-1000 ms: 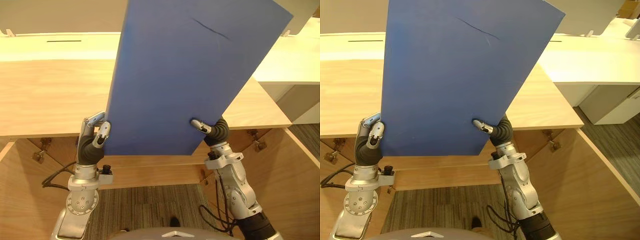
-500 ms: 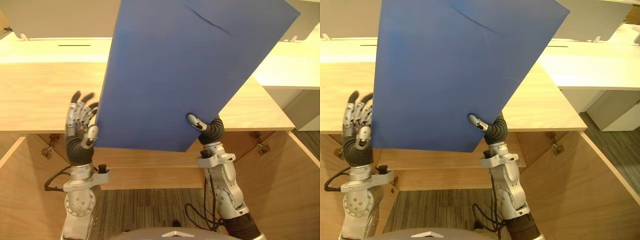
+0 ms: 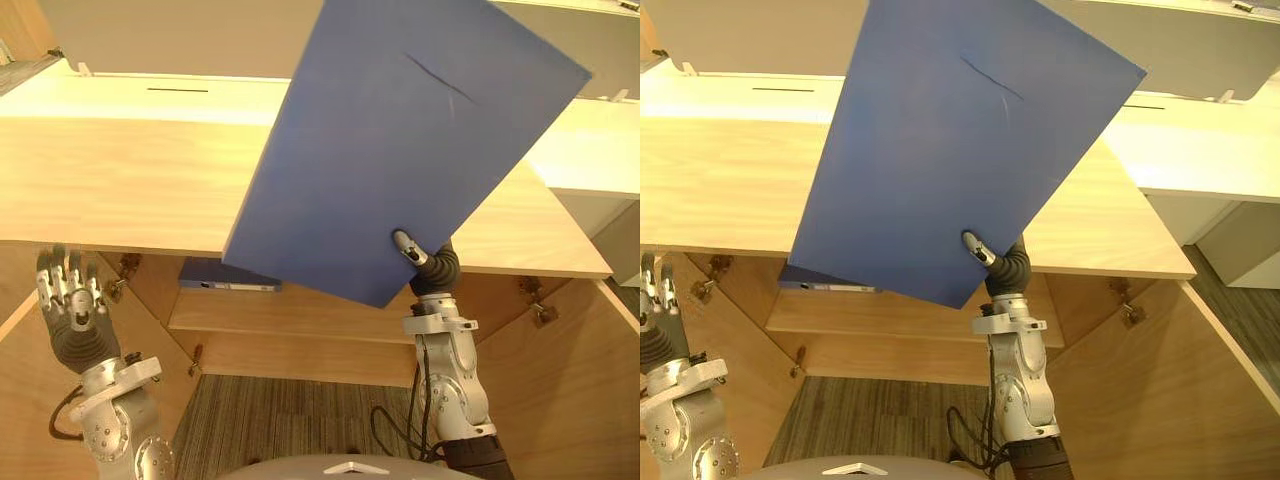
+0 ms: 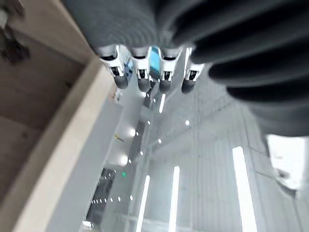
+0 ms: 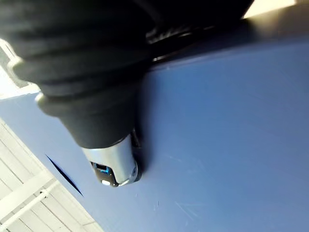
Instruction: Walk over to the cabinet, pick up the folder, carry it to the office cabinet, place the folder inside the office cabinet, then close the office cabinet door
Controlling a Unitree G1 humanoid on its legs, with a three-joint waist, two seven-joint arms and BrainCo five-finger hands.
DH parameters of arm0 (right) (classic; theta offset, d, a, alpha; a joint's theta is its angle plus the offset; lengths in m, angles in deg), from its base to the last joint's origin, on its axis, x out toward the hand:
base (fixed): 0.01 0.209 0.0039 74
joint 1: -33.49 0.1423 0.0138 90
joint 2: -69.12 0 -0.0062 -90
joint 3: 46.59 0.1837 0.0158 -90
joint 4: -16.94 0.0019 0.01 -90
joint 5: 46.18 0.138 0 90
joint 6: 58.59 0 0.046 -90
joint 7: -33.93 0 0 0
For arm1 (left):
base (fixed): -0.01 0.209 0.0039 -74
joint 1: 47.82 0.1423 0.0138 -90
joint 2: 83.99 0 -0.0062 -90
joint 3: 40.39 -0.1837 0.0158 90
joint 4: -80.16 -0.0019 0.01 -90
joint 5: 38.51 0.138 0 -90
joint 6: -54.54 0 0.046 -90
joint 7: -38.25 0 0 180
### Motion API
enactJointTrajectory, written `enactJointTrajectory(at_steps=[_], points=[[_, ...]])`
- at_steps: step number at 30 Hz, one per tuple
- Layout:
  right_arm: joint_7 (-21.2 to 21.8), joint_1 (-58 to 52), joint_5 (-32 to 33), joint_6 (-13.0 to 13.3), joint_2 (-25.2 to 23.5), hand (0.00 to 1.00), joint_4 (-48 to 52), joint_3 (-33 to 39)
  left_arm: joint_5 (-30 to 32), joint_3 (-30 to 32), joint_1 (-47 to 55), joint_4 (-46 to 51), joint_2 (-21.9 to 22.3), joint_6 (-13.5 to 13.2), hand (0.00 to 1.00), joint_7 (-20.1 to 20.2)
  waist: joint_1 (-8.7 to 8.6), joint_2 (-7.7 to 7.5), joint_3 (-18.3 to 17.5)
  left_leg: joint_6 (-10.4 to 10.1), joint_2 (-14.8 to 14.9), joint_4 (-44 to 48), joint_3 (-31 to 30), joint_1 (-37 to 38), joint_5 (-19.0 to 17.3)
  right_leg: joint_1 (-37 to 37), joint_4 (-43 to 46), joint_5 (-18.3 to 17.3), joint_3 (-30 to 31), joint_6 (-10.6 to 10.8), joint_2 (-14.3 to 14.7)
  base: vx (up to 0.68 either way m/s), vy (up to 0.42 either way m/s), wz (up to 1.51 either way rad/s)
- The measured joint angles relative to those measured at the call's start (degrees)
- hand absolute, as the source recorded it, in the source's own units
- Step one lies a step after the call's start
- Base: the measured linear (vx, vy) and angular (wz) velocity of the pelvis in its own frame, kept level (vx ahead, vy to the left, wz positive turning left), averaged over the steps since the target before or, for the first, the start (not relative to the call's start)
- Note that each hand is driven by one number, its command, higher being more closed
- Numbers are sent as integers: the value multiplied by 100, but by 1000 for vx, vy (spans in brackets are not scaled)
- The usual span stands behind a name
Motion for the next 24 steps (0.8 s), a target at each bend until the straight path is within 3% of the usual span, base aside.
enactJointTrajectory(at_steps=[4, 7, 12, 24], points=[[-42, 0, -406, 1, -107, 100, 0, 59, 656, 183, 0, -844, 40, 227, 0, -323, 15, -5, 2, -2, 2, -1, -11, -6, 1, -1, 1, -3, -6, -3, -1, -37, -25, 1], [-43, -1, -621, 1, -95, 100, 1, 30, 1045, 165, -8, -1221, 40, 333, 0, -383, 20, -14, 8, -4, 4, -2, -12, -8, 1, -4, 2, -6, -6, -4, -2, -39, -25, 0], [-222, -154, -1106, 2, -92, 100, 2, -393, 1888, -119, -81, -2784, -113, 661, 0, -391, 15, -43, 27, -12, 16, 0, 3, -31, -4, -37, 1, -21, 7, -2, 4, -13, -11, 0], [-433, -166, -2527, 11, 71, 100, -31, -1628, 2580, -794, -626, -5422, -565, 936, 0, -287, 9, -102, 85, -69, 65, 5, 148, -9, -64, -46, -94, -1, 134, -23, 81, -10, -18, -6]])
